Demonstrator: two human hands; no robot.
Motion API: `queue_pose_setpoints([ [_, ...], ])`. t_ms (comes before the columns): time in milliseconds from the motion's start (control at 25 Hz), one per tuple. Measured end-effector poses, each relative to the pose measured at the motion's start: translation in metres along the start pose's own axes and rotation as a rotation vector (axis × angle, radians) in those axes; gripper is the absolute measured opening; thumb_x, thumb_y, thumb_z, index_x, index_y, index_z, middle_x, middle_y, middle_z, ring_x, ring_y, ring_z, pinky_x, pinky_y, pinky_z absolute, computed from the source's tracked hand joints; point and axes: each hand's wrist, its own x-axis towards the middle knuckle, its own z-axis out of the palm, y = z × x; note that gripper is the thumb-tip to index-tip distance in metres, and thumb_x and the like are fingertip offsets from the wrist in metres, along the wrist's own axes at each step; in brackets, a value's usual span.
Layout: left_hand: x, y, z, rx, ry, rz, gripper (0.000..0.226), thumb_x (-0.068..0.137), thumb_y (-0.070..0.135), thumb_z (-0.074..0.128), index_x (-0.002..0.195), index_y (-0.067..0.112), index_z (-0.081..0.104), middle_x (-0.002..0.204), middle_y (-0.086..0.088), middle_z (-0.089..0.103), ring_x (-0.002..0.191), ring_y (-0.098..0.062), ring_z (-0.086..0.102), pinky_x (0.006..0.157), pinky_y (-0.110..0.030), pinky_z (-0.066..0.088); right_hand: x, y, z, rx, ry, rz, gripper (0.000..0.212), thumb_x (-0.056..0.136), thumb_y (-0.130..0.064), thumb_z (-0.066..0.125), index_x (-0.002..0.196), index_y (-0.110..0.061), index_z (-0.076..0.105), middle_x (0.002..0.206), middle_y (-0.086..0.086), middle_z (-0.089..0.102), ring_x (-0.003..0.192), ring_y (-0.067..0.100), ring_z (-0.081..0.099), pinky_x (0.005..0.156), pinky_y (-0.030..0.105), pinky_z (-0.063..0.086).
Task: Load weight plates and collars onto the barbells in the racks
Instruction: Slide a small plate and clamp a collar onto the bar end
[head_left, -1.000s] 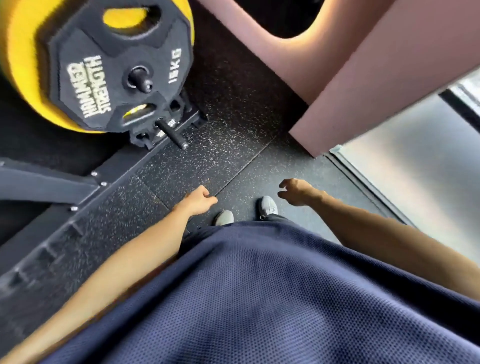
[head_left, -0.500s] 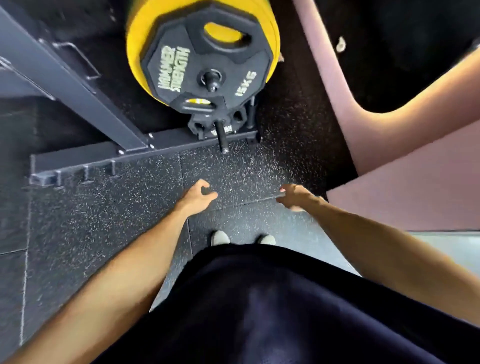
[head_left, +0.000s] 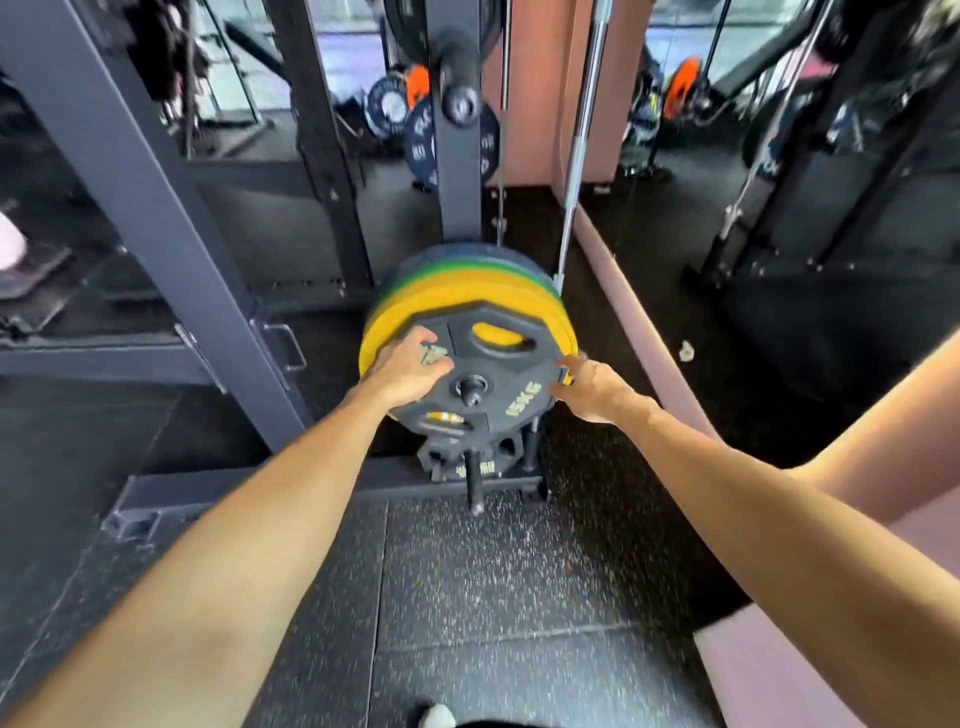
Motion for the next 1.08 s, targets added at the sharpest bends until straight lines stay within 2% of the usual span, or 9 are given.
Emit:
queue_pose_setpoints([
  [120, 0.012, 0.038, -0.045, 0.014, 0.107, 0.087, 0.051, 0.087, 0.055, 0.058, 0.133, 0.037, 0.043, 0.141, -0.009, 0.047, 0.125, -0.029, 0.05, 0.103, -0.045, 0.042, 0.013, -0.025, -0.05, -0.008, 0.109, -0.06, 0.054, 0.096, -0.034, 0.052, 0.144, -0.014, 0.039, 0.142, 0.014, 0.05, 0.129, 0.03, 0.048, 0.103, 0.034, 0.038],
  [200, 0.016, 0.064, -0.08, 0.024, 0.186, 0.136, 0.052, 0.086, 0.057, 0.057, 0.132, 0.038, 0.042, 0.138, -0.01, 0.05, 0.118, -0.029, 0.054, 0.101, -0.047, 0.044, 0.017, -0.047, -0.088, -0.028, 0.203, -0.116, 0.055, 0.095, -0.034, 0.053, 0.144, -0.013, 0.04, 0.14, 0.016, 0.051, 0.128, 0.031, 0.05, 0.103, 0.034, 0.038],
  [280, 0.019, 0.092, -0.117, 0.022, 0.257, 0.192, 0.053, 0.087, 0.058, 0.056, 0.133, 0.037, 0.042, 0.136, -0.01, 0.051, 0.113, -0.028, 0.055, 0.1, -0.045, 0.044, 0.018, -0.07, -0.131, -0.021, 0.275, -0.175, 0.055, 0.095, -0.033, 0.054, 0.143, -0.011, 0.041, 0.137, 0.018, 0.054, 0.126, 0.032, 0.051, 0.103, 0.034, 0.039],
  [360, 0.018, 0.118, -0.153, 0.035, 0.331, 0.245, 0.053, 0.087, 0.058, 0.056, 0.134, 0.036, 0.042, 0.138, -0.011, 0.05, 0.121, -0.03, 0.052, 0.1, -0.044, 0.043, 0.016, -0.093, -0.173, -0.01, 0.35, -0.221, 0.051, 0.096, -0.031, 0.053, 0.141, -0.009, 0.042, 0.134, 0.017, 0.056, 0.124, 0.033, 0.052, 0.1, 0.034, 0.04],
  [560, 0.006, 0.18, -0.23, 0.011, 0.503, 0.362, 0.049, 0.089, 0.051, 0.058, 0.133, 0.032, 0.044, 0.14, -0.007, 0.051, 0.116, -0.03, 0.054, 0.095, -0.039, 0.045, 0.003, -0.144, -0.264, -0.015, 0.505, -0.338, 0.053, 0.096, -0.03, 0.052, 0.144, -0.013, 0.039, 0.142, 0.012, 0.051, 0.129, 0.03, 0.049, 0.104, 0.033, 0.037],
  [680, -0.006, 0.219, -0.272, 0.014, 0.594, 0.427, 0.051, 0.09, 0.051, 0.058, 0.134, 0.032, 0.043, 0.14, -0.008, 0.05, 0.117, -0.03, 0.053, 0.099, -0.042, 0.045, -0.009, -0.173, -0.312, -0.014, 0.59, -0.389, 0.05, 0.096, -0.031, 0.051, 0.143, -0.016, 0.041, 0.137, 0.013, 0.054, 0.123, 0.031, 0.053, 0.102, 0.036, 0.041],
  [760, -0.012, 0.242, -0.293, 0.016, 0.64, 0.458, 0.051, 0.089, 0.052, 0.058, 0.134, 0.032, 0.044, 0.136, -0.009, 0.052, 0.113, -0.03, 0.054, 0.097, -0.042, 0.047, -0.017, -0.187, -0.339, -0.023, 0.644, -0.429, 0.047, 0.096, -0.032, 0.051, 0.14, -0.015, 0.043, 0.134, 0.014, 0.056, 0.118, 0.032, 0.056, 0.1, 0.037, 0.044],
  [1080, -0.028, 0.312, -0.353, 0.068, 0.803, 0.532, 0.049, 0.088, 0.054, 0.057, 0.131, 0.034, 0.045, 0.133, -0.009, 0.053, 0.118, -0.031, 0.052, 0.1, -0.044, 0.044, -0.028, -0.217, -0.431, -0.096, 0.805, -0.489, 0.052, 0.096, -0.029, 0.051, 0.144, -0.013, 0.039, 0.14, 0.014, 0.052, 0.127, 0.031, 0.05, 0.103, 0.034, 0.039],
])
